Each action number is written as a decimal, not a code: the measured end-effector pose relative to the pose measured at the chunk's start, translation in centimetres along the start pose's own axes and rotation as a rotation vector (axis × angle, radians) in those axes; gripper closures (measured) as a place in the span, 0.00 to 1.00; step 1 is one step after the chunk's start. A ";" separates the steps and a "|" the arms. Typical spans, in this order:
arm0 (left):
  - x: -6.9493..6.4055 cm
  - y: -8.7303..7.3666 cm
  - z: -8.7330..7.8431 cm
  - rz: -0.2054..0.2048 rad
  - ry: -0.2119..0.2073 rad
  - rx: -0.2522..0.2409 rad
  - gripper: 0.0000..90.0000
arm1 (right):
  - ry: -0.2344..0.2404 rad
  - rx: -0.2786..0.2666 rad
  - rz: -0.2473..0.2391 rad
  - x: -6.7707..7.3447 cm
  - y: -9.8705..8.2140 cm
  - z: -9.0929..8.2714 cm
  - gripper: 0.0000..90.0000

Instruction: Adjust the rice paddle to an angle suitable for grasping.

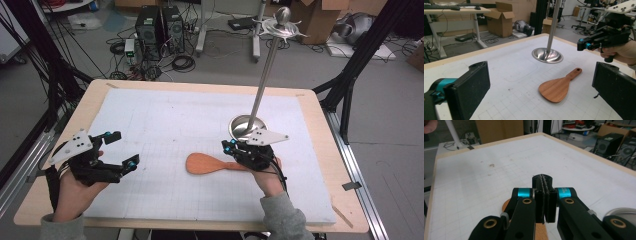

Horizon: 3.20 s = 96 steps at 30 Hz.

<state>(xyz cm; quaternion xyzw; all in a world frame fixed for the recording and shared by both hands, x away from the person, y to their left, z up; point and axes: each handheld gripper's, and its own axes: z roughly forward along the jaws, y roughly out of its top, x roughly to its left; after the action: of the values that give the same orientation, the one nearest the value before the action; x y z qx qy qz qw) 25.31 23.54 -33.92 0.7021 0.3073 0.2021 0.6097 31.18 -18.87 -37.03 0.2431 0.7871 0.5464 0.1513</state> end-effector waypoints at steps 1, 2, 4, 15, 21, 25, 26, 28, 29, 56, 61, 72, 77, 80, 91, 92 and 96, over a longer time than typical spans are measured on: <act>0.0 0.0 0.0 0.000 0.001 0.000 0.02 | 0.004 0.011 0.004 -0.1 0.1 0.5 0.99; 0.0 -0.1 0.1 -0.003 -0.001 0.003 0.02 | 0.005 0.017 0.005 -0.1 0.1 0.7 0.99; 0.0 -0.1 0.1 -0.002 -0.001 0.006 0.02 | 0.017 0.031 0.012 -0.2 0.2 1.6 0.99; -0.1 -0.1 0.0 0.003 -0.007 0.006 0.02 | 0.073 0.086 0.052 -0.9 0.2 5.9 0.99; 0.1 -0.4 0.1 -0.006 -0.004 0.017 0.02 | 0.088 0.129 0.063 -0.9 0.3 8.2 0.99; 0.0 -0.4 0.1 -0.005 -0.004 0.017 0.02 | 0.081 0.158 0.066 -0.8 0.0 9.2 0.99; 0.0 -0.4 0.1 -0.003 -0.005 0.019 0.02 | 0.083 0.176 0.064 -0.9 -0.1 9.6 0.99; -0.1 -0.4 0.0 -0.002 -0.003 0.019 0.02 | 0.084 0.179 0.067 -0.9 -0.2 9.8 0.99; -0.1 -0.3 0.0 -0.001 -0.005 0.018 0.02 | 0.083 0.183 0.066 -1.0 -0.2 9.9 0.99; 0.2 -0.9 0.1 -0.016 0.005 0.033 0.02 | 0.082 0.314 0.047 0.0 -0.8 14.1 0.99; 0.2 -1.0 0.1 -0.015 0.009 0.039 0.02 | 0.063 0.346 0.048 -0.1 -1.1 14.8 0.99; 0.0 -0.9 0.2 -0.005 0.011 0.044 0.02 | 0.057 0.387 0.035 -0.2 -1.6 15.2 0.99; -0.1 -0.9 0.1 -0.003 0.011 0.045 0.02 | 0.090 0.402 0.058 -0.6 -1.8 15.3 1.00; -0.1 -0.9 0.1 -0.005 0.014 0.045 0.02 | 0.101 0.414 0.053 -0.5 -1.8 15.2 1.00; -0.1 -1.0 0.4 -0.004 0.008 0.054 0.02 | 0.120 0.464 0.023 0.2 -1.6 14.6 1.00; -0.1 -1.0 0.5 -0.003 0.007 0.054 0.02 | 0.123 0.474 0.019 0.3 -1.6 14.5 1.00; -0.2 -0.9 0.7 -0.003 0.002 0.057 0.02 | 0.124 0.503 -0.018 0.9 -1.6 14.0 1.00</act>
<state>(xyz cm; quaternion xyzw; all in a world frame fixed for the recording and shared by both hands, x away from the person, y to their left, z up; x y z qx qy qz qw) 25.48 22.96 -34.91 0.7185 0.3146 0.1932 0.5894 37.15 -7.78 -43.49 0.2322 0.9081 0.3460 0.0421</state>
